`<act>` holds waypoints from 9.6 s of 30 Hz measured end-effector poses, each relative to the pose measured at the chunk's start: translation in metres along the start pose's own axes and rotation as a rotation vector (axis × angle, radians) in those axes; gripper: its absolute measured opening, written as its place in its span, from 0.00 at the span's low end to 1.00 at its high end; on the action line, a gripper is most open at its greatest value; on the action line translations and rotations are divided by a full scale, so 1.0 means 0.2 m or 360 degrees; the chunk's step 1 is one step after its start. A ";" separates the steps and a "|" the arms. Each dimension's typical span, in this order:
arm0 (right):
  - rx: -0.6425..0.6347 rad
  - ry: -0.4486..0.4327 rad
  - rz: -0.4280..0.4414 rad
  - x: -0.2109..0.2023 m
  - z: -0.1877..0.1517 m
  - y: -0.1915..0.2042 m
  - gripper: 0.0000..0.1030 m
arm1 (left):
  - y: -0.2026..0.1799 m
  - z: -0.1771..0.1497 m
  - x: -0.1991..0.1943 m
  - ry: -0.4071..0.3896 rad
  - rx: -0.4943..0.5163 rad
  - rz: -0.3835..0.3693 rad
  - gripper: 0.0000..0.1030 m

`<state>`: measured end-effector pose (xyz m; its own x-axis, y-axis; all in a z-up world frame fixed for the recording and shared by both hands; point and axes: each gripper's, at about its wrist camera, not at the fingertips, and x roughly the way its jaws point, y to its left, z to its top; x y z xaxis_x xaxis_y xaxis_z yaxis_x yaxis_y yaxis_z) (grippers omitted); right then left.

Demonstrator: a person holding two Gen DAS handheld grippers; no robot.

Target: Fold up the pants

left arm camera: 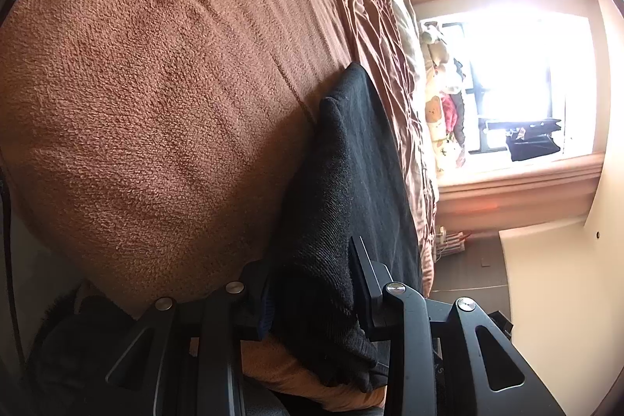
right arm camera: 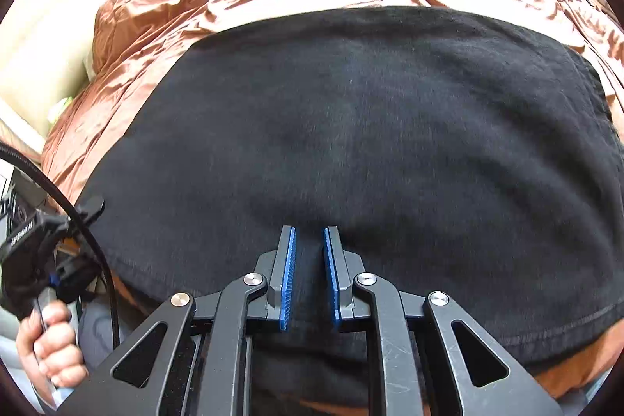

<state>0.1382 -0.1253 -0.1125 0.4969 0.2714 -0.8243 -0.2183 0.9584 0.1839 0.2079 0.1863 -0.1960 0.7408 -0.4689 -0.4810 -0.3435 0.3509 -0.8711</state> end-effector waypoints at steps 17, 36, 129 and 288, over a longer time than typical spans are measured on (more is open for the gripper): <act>0.0152 -0.0057 -0.0022 0.26 0.38 -0.14 0.12 | -0.06 0.03 0.06 -0.0003 0.0032 0.0055 0.33; 0.0288 -0.0045 -0.0041 0.42 0.65 -0.24 0.09 | -0.08 0.13 0.13 -0.0015 0.0031 0.0065 0.33; 0.1012 -0.0411 0.0442 -0.88 -0.87 -1.46 0.10 | -1.34 -1.11 1.06 0.0722 0.1213 0.0025 0.14; 0.0940 -0.0268 0.0788 -0.19 -0.27 -1.60 0.39 | -1.01 -0.09 1.38 0.0753 0.1172 0.0653 0.59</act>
<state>0.1436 -0.4465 -0.1696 0.5891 0.6435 -0.4888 0.0113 0.5983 0.8012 0.4708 -0.0286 -0.1547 0.2790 -0.4180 -0.8645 0.0435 0.9049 -0.4234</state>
